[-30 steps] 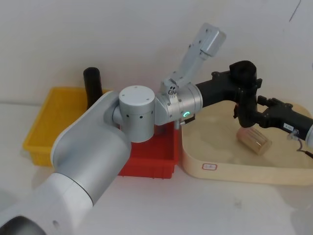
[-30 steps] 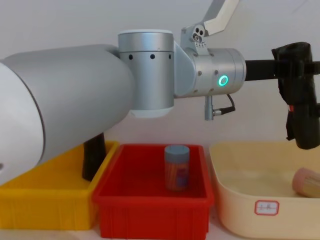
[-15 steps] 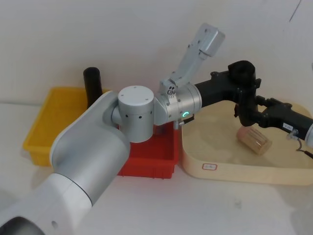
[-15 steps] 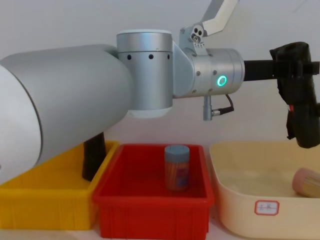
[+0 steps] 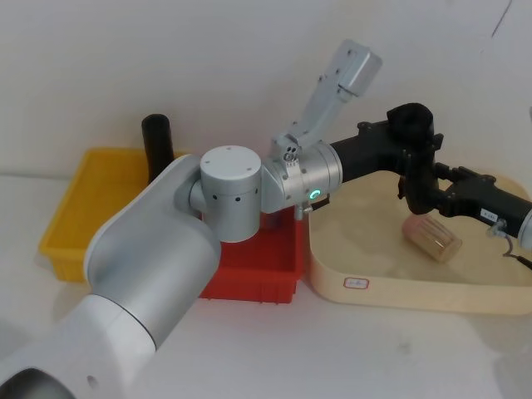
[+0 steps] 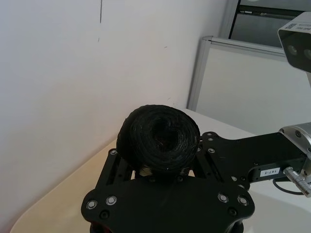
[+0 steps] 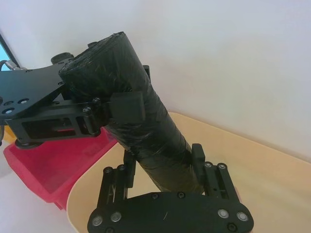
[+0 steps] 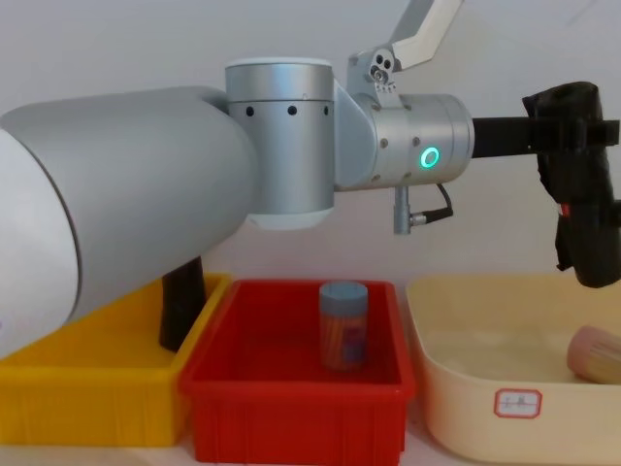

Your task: Pick up the garbage bag with the one hand and transfer it to the other hand.

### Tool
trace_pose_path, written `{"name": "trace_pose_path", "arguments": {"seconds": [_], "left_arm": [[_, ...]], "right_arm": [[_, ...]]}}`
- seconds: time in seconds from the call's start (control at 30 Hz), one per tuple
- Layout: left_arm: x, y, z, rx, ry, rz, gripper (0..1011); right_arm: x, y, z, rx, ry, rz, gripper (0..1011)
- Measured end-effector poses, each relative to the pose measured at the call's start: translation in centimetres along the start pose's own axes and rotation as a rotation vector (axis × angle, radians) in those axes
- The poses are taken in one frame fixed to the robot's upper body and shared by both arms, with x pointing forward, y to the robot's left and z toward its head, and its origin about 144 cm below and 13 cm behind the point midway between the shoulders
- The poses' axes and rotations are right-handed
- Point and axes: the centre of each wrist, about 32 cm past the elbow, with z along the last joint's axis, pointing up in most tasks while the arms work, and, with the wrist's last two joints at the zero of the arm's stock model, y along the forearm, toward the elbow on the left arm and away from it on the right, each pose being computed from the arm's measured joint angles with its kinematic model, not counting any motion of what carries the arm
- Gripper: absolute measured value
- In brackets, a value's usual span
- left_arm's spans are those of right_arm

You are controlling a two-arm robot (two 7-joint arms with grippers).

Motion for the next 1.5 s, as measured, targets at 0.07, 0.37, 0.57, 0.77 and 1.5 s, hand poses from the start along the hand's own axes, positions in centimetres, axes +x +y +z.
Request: {"name": "trace_pose_path", "arguments": {"seconds": [0.07,0.37,0.57,0.77,1.5], "left_arm": [[0.0,0.0,0.0,0.0,0.0,0.0,476],[0.0,0.0,0.0,0.001,0.0,0.0,716],[0.0,0.0,0.0,0.001,0.0,0.0,860],[0.0,0.0,0.0,0.001,0.0,0.0,1001],[0.0,0.0,0.0,0.0,0.0,0.0,1001]], "right_arm": [[0.0,0.0,0.0,0.0,0.0,0.0,684],[0.0,0.0,0.0,0.0,0.0,-0.002,680],[0.1,0.0,0.0,0.002,0.004,-0.009,680],[0.6,0.1,-0.1,0.01,0.029,-0.053,680],[2.3,0.5,-0.4,0.011,0.108,-0.164,1001]]}}
